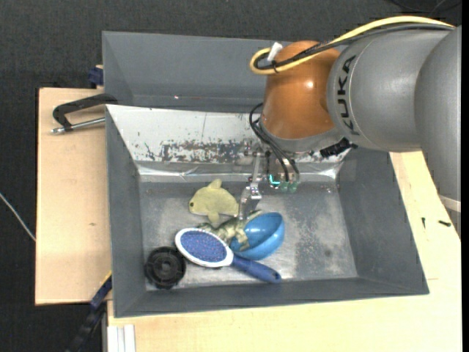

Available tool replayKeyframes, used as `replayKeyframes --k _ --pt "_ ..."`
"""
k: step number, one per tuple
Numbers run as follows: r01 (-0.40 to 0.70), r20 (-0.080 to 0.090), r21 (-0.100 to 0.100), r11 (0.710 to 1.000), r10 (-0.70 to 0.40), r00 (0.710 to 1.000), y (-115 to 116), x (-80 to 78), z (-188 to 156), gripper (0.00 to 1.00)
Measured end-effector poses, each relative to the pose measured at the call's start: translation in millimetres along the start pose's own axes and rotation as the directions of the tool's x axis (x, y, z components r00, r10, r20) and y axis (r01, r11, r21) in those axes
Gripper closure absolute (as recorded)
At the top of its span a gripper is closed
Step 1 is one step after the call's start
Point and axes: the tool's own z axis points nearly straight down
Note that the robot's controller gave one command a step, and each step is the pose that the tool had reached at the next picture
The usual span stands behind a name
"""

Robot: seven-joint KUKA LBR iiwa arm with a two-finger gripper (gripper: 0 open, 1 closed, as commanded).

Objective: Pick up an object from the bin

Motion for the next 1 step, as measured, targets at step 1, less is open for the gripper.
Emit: replayKeyframes --k 1 --pt "-0.054 0.023 -0.004 0.999 0.054 0.998 38.0 11.9 53.6 0.0"
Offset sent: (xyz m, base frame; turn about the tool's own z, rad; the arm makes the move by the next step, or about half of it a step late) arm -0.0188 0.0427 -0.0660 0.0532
